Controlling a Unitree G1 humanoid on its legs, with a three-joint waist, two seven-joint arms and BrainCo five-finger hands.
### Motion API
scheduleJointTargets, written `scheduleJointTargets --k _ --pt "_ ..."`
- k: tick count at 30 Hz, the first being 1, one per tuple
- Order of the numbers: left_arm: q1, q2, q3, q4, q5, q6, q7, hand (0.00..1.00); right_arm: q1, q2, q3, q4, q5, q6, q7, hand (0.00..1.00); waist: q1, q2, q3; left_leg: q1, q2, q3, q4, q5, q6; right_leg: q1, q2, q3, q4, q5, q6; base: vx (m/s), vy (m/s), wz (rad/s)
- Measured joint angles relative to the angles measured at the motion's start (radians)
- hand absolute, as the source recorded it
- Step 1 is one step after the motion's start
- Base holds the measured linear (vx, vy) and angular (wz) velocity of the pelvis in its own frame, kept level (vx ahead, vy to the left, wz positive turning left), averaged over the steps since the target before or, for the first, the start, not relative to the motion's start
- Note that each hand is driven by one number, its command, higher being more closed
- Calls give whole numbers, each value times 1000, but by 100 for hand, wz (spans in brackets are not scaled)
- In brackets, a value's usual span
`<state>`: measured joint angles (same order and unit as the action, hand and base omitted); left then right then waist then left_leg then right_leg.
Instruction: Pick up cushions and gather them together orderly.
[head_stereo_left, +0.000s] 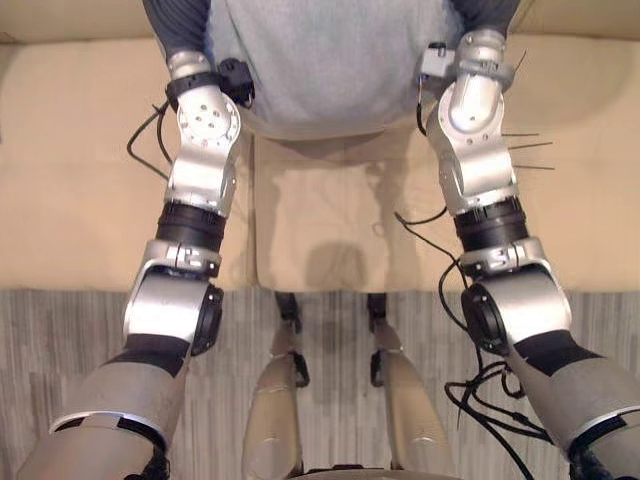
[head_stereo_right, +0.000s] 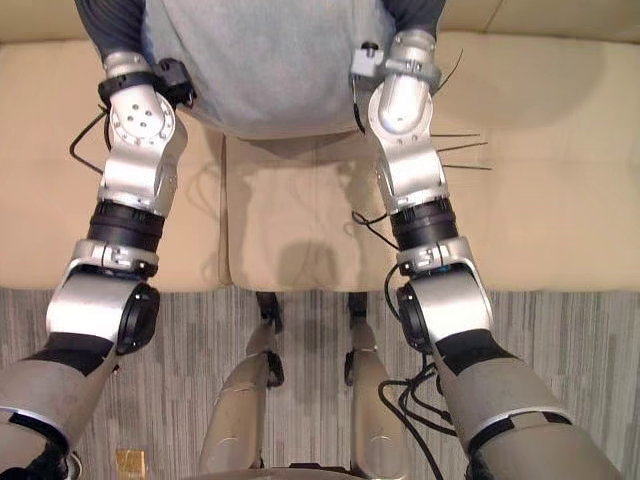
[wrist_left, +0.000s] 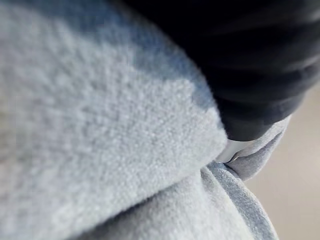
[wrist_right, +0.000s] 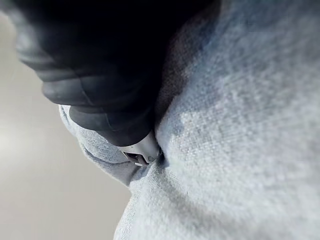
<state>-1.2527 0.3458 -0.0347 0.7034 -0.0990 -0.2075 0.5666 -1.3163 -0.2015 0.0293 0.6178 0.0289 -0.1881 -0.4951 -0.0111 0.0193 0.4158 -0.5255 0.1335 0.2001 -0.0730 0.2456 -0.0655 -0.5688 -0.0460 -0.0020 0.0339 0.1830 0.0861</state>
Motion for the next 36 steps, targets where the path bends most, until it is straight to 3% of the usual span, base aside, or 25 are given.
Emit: scheduleJointTargets --k 12,15,22,26,30,33,36 --pt "-106 74 75 108 -108 -24 -44 0 -145 -36 -24 117 28 -7 -9 0 0 1 25 -65 2 -9 -15 15 0 -75 -6 -26 18 -4 -4 6 27 2" --pt "-150 119 75 109 -136 -23 -65 0 -171 -92 -24 117 77 -8 -2 0 5 2 30 -86 2 -16 -16 27 -16 -100 -7 -33 36 -5 -4 -30 63 6" --pt "-173 223 82 29 -212 -28 -89 0 -172 -236 -38 58 217 -8 13 0 8 4 48 -88 2 -36 -18 47 -15 -132 -12 -52 127 -45 -16 -58 42 9" --pt "-59 269 87 -127 -236 -66 -117 0 -46 -285 -47 -105 262 -33 44 0 29 3 48 -71 4 -36 -16 47 -15 -134 -12 -54 163 -61 -21 -45 4 2" --pt "116 267 84 -188 -233 -66 -162 0 173 -285 -54 -231 285 -45 95 0 25 3 48 -42 -7 -37 -18 41 -22 -131 -26 -53 226 -103 -11 -37 -5 11" --pt "258 232 85 -209 -222 -64 -189 0 354 -248 -96 -250 290 -45 132 0 24 3 48 -16 -11 -36 -18 45 -18 -109 -29 -49 236 -108 -8 0 0 0" --pt "507 131 84 -308 -199 -62 -232 0 622 -162 -126 -316 306 -44 181 0 24 2 46 36 -10 -34 -15 25 -14 -60 -29 -48 243 -126 -4 -1 -28 -1"
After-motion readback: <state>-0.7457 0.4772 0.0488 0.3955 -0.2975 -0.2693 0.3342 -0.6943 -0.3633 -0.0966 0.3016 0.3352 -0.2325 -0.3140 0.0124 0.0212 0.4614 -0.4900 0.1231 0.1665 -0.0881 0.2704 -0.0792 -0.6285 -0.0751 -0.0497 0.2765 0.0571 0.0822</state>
